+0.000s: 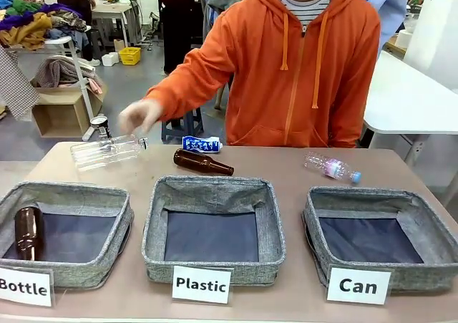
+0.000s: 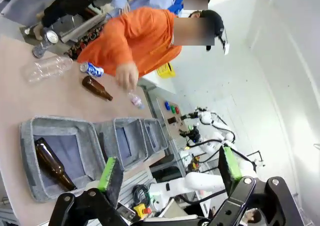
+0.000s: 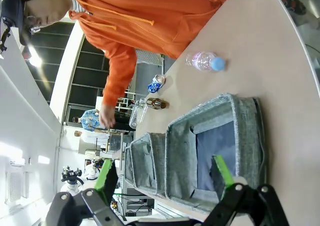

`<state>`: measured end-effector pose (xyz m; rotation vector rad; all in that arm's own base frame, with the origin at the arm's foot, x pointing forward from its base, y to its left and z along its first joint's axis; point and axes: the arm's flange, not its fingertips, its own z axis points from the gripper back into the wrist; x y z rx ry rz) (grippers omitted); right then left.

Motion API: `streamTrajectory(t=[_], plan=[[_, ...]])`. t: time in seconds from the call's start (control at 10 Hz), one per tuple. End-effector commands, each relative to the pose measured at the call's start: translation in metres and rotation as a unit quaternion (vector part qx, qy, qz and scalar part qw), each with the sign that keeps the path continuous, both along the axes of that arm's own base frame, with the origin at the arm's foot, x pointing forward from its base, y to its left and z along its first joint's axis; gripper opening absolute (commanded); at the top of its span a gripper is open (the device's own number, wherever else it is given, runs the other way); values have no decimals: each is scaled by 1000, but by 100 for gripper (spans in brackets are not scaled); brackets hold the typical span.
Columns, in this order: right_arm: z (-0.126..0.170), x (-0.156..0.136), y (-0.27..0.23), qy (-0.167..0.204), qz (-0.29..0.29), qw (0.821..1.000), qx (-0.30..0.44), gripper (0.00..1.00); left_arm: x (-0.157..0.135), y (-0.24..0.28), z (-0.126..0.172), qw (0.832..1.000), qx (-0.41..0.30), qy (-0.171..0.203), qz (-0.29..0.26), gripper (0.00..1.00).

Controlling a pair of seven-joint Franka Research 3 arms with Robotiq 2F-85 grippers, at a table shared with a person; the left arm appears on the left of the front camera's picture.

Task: Sort the can waste into the basket.
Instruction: Pick up the can waste from the table and place it in the right Fabric basket.

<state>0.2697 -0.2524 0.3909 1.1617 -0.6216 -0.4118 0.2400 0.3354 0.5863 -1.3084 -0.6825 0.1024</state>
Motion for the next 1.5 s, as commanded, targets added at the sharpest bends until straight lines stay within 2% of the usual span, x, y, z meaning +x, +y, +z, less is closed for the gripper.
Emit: streamTrajectory(t=[0.0, 0.2, 0.5, 0.7, 0.9, 1.1, 1.2, 1.3, 1.4], plan=[[0, 3, -1, -20, -3, 1000, 1, 100, 15, -49, 1, 997, 63, 6, -34, 100], [0, 3, -1, -20, -3, 1000, 1, 100, 59, -136, 6, 987, 138, 12, -82, 100], [0, 3, -1, -20, -3, 1000, 1, 100, 134, -279, -8, 962, 257, 21, -91, 100], [0, 3, -1, -20, -3, 1000, 1, 100, 169, -379, -33, 935, 337, 24, -104, 100], [0, 3, -1, -20, -3, 1000, 1, 100, 195, -454, -63, 905, 406, 32, -120, 100], [0, 3, -1, -20, -3, 1000, 1, 100, 214, -488, -92, 885, 436, 61, -149, 100], [0, 3, -1, -20, -3, 1000, 1, 100, 202, -471, -86, 889, 435, 65, -122, 100], [0, 3, -1, -20, -3, 1000, 1, 100, 195, -500, -97, 893, 424, 35, -146, 100], [0, 3, -1, -20, -3, 1000, 1, 100, 195, -500, -97, 893, 424, 35, -146, 100]])
